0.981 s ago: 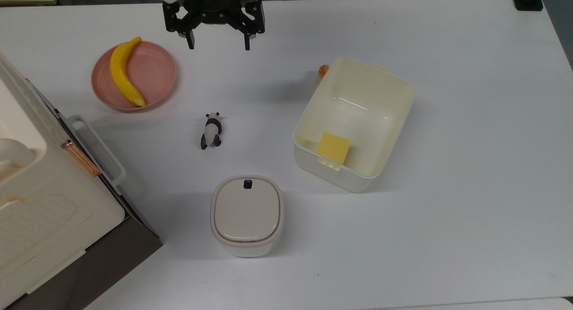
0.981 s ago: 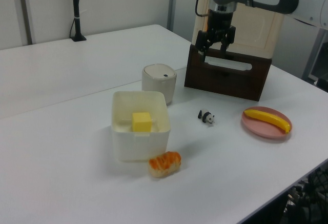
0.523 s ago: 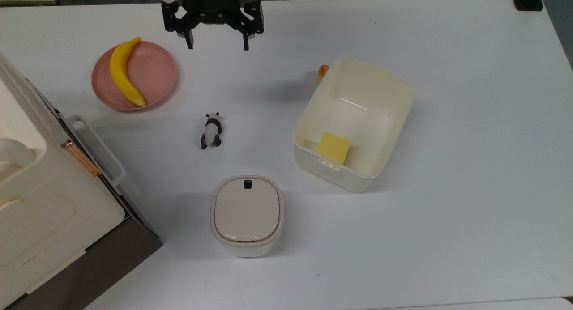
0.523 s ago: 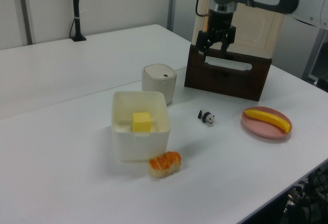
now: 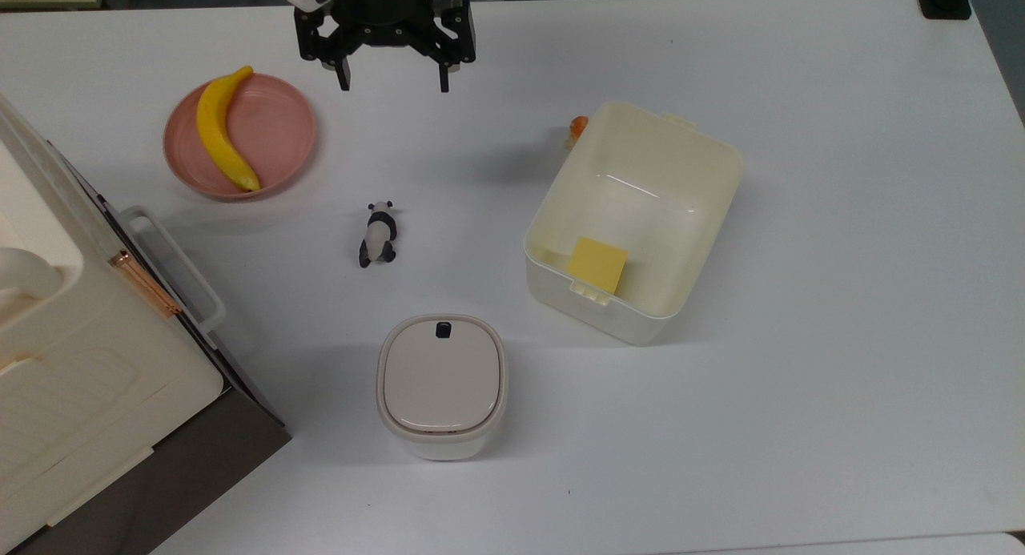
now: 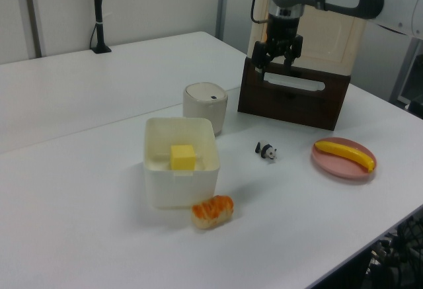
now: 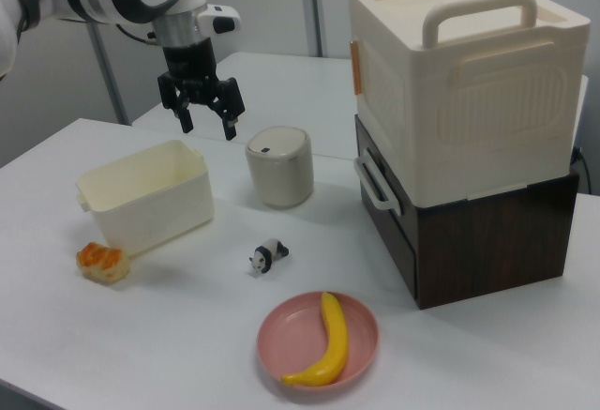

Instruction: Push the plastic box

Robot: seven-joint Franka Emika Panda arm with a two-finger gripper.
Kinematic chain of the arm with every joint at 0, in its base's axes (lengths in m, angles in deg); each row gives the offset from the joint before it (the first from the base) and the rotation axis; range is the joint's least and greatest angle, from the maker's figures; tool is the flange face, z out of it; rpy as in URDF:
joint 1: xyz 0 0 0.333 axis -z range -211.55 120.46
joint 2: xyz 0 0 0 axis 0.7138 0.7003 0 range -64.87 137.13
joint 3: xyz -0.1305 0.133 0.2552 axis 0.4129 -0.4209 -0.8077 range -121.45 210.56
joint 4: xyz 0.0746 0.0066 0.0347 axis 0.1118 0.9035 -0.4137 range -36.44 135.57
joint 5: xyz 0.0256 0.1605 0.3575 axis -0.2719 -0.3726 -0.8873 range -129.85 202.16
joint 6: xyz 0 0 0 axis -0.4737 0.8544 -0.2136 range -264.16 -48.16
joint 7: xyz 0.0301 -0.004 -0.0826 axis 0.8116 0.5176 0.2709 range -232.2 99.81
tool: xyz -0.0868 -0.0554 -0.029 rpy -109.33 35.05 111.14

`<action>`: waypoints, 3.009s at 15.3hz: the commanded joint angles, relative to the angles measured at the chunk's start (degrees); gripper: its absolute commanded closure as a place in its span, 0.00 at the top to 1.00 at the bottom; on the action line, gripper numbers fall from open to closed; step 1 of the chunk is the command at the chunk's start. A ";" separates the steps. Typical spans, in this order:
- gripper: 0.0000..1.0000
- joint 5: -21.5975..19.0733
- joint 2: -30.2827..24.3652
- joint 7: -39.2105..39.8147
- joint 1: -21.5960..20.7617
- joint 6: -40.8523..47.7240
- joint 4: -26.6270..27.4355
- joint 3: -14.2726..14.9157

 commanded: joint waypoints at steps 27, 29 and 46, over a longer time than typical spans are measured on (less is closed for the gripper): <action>1.00 7.63 10.28 46.23 -16.86 -5.59 6.79 -0.44; 1.00 7.81 11.25 45.17 -17.22 -6.56 6.71 -0.44; 1.00 3.42 15.56 20.39 -21.53 -14.37 3.10 -1.32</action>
